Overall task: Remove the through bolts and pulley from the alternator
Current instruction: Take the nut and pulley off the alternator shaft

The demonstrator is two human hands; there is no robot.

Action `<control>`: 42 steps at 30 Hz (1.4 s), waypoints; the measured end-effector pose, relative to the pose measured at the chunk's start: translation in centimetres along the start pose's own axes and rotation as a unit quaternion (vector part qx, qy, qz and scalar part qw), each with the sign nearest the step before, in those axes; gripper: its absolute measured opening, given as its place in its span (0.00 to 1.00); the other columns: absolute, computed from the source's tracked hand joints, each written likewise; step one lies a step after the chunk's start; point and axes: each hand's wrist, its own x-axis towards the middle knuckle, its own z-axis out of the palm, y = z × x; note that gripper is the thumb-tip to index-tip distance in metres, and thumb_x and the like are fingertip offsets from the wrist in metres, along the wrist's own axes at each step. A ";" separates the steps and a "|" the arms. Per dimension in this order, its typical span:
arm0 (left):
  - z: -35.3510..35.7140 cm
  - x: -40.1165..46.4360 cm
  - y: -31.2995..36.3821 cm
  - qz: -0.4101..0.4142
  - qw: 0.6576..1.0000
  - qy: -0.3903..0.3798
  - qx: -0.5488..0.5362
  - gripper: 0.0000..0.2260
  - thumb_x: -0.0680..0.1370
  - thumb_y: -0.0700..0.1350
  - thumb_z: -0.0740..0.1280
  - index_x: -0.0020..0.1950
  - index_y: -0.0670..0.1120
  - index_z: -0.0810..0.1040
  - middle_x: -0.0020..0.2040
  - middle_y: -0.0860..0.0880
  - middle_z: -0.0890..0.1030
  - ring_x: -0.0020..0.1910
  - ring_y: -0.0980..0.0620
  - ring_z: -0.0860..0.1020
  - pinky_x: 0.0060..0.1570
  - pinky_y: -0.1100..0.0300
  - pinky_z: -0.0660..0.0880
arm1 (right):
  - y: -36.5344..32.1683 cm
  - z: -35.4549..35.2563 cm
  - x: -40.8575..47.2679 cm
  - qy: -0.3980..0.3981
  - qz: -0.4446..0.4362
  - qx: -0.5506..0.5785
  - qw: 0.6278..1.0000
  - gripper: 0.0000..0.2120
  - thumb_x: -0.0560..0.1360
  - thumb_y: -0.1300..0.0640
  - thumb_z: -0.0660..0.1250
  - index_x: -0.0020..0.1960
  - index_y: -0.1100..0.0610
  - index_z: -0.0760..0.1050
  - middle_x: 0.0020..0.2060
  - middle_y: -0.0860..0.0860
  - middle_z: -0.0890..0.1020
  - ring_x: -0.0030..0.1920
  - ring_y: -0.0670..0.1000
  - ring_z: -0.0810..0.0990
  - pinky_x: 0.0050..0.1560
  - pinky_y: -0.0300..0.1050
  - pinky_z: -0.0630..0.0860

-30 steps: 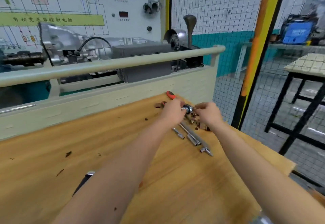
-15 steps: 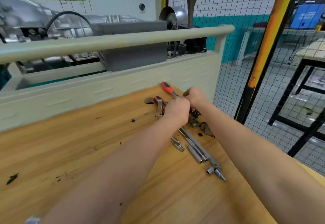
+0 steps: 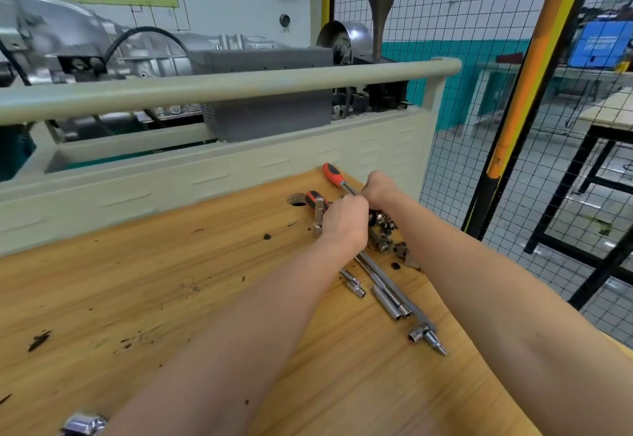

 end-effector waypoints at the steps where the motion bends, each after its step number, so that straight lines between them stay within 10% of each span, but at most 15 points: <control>1: 0.0 -0.1 -0.1 0.002 1.000 0.002 0.002 0.13 0.74 0.29 0.64 0.57 0.38 0.76 0.52 0.41 0.78 0.51 0.41 0.79 0.40 0.54 0.70 | 0.1 0.1 0.0 -0.001 -0.002 0.005 1.000 0.11 0.75 0.64 0.66 0.38 0.61 0.65 0.35 0.54 0.70 0.44 0.55 0.71 0.41 0.46 0.67; 9: -1.4 -1.2 0.3 0.012 0.999 0.041 -0.007 0.17 0.74 0.27 0.63 0.61 0.38 0.73 0.55 0.40 0.77 0.52 0.41 0.79 0.45 0.52 0.74 | -0.1 -1.0 -0.9 0.010 -0.016 0.062 0.998 0.14 0.74 0.67 0.63 0.34 0.59 0.63 0.31 0.53 0.64 0.41 0.55 0.65 0.28 0.45 0.59; 15: -7.1 -4.8 1.6 0.008 0.996 0.087 -0.015 0.14 0.76 0.30 0.62 0.61 0.39 0.74 0.53 0.42 0.78 0.50 0.41 0.79 0.42 0.52 0.74 | -2.8 -4.7 -5.9 0.053 -0.038 0.114 0.991 0.06 0.76 0.62 0.66 0.47 0.62 0.69 0.36 0.55 0.68 0.42 0.56 0.68 0.39 0.48 0.65; 20: -13.4 -11.6 2.2 0.006 0.994 0.111 -0.015 0.14 0.75 0.30 0.62 0.59 0.40 0.75 0.53 0.42 0.78 0.52 0.41 0.78 0.43 0.53 0.72 | -6.3 -6.9 -14.2 0.060 -0.063 0.171 0.981 0.07 0.74 0.65 0.66 0.39 0.62 0.69 0.29 0.55 0.69 0.29 0.54 0.69 0.24 0.44 0.64; 31: -22.9 -33.9 -2.2 -0.110 0.969 0.159 0.152 0.13 0.78 0.34 0.61 0.63 0.39 0.69 0.56 0.42 0.75 0.55 0.41 0.77 0.41 0.54 0.66 | -15.8 -3.5 -40.1 -0.133 -0.105 0.403 0.899 0.10 0.75 0.70 0.64 0.51 0.61 0.65 0.27 0.55 0.68 0.11 0.45 0.62 0.16 0.33 0.62; 34: -25.3 -40.2 -4.5 -0.104 0.966 0.172 0.160 0.09 0.78 0.35 0.62 0.57 0.42 0.73 0.50 0.44 0.76 0.49 0.42 0.78 0.37 0.55 0.67 | -17.7 -1.8 -45.3 -0.164 -0.139 0.387 0.897 0.08 0.74 0.71 0.62 0.51 0.62 0.68 0.20 0.54 0.70 0.16 0.48 0.65 0.19 0.34 0.62; 42: -31.6 -49.0 -10.5 -0.100 0.946 0.308 -0.032 0.14 0.71 0.39 0.72 0.34 0.50 0.68 0.31 0.55 0.71 0.30 0.58 0.68 0.29 0.71 0.65 | -23.2 -0.2 -52.2 -0.171 -0.225 0.386 0.878 0.14 0.76 0.54 0.62 0.55 0.63 0.73 0.44 0.56 0.79 0.46 0.56 0.78 0.50 0.53 0.77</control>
